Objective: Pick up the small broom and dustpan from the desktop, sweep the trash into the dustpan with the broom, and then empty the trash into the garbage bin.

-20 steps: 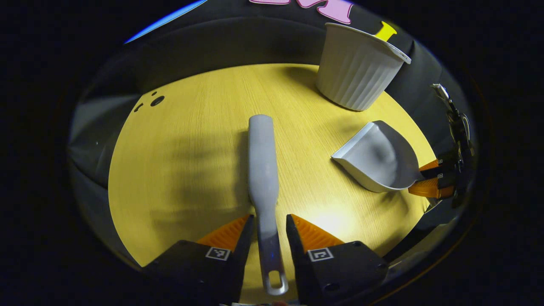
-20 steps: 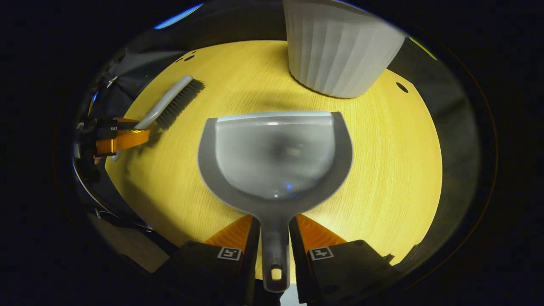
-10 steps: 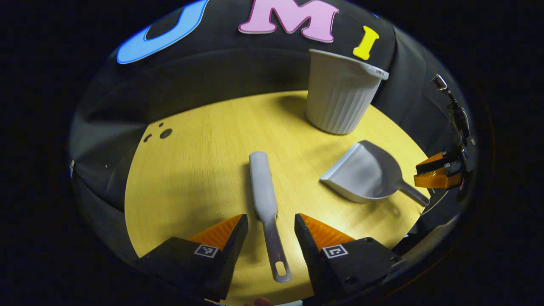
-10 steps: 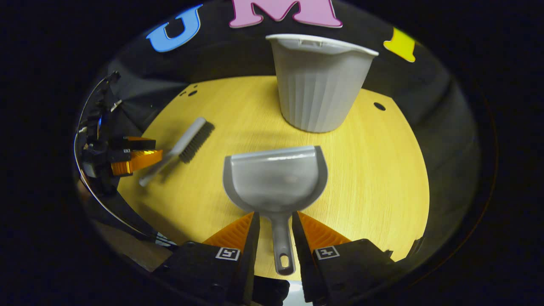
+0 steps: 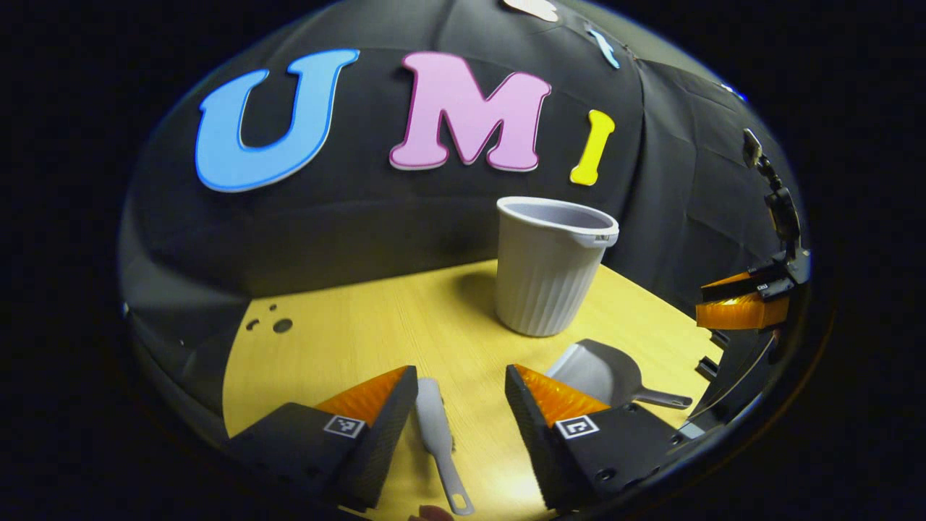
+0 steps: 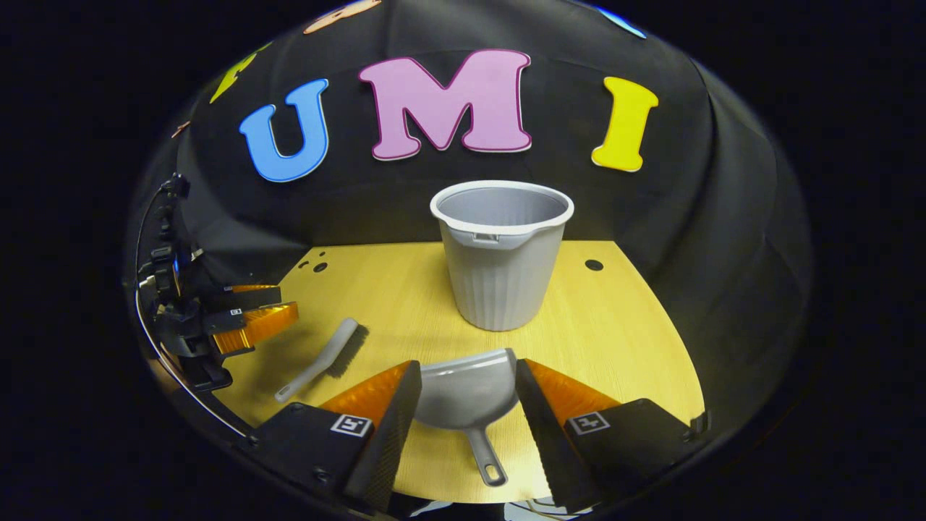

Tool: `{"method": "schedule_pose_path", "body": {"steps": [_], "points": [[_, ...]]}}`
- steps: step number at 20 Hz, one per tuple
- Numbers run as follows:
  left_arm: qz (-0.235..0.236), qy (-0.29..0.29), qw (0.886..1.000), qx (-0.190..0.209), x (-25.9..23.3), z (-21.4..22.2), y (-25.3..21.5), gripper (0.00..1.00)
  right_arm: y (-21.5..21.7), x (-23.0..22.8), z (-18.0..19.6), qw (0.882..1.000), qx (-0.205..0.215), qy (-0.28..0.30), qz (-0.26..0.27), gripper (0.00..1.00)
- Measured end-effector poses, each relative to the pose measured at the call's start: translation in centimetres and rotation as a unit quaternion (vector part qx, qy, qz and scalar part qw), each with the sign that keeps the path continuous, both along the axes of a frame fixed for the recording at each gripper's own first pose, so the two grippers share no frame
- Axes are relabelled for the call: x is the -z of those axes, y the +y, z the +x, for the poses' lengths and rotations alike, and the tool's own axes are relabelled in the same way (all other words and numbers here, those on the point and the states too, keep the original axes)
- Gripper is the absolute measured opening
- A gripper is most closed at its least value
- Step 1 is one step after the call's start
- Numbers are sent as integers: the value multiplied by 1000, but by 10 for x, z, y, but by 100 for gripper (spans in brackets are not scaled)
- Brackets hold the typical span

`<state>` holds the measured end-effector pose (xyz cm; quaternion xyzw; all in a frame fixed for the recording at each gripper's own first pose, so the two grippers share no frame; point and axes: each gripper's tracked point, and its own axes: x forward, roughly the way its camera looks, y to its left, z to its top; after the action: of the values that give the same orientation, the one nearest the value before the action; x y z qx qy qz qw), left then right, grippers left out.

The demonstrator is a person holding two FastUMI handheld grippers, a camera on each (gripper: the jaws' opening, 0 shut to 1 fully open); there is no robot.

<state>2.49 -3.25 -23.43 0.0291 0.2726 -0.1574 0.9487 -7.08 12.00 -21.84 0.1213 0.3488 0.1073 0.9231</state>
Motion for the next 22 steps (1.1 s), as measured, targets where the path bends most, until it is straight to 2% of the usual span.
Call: {"method": "schedule_pose_path", "body": {"steps": [1,2,3,7,13,18,22], "points": [[7,-10,1000,-3,-4,1,-2,93,-2,-4,3,1000,-2,-11,-4,89],[6,-19,1000,-5,-13,-1,-5,97,-5,-8,8,1000,-4,-22,-9,94],[6,-28,1000,-10,-21,-4,-8,98,-10,-13,13,999,-4,-36,-13,100],[4,-49,998,-39,-43,-13,-17,97,-20,-26,27,997,-25,-75,-11,100],[-2,-45,993,-107,-55,-17,-18,97,-31,-37,44,992,-61,-108,0,100],[14,-53,990,-129,-65,-18,-21,97,-31,-42,51,989,-80,-120,18,100],[9,-48,989,-138,-68,-19,-31,97,-32,-42,53,988,-93,-122,23,100]]}}
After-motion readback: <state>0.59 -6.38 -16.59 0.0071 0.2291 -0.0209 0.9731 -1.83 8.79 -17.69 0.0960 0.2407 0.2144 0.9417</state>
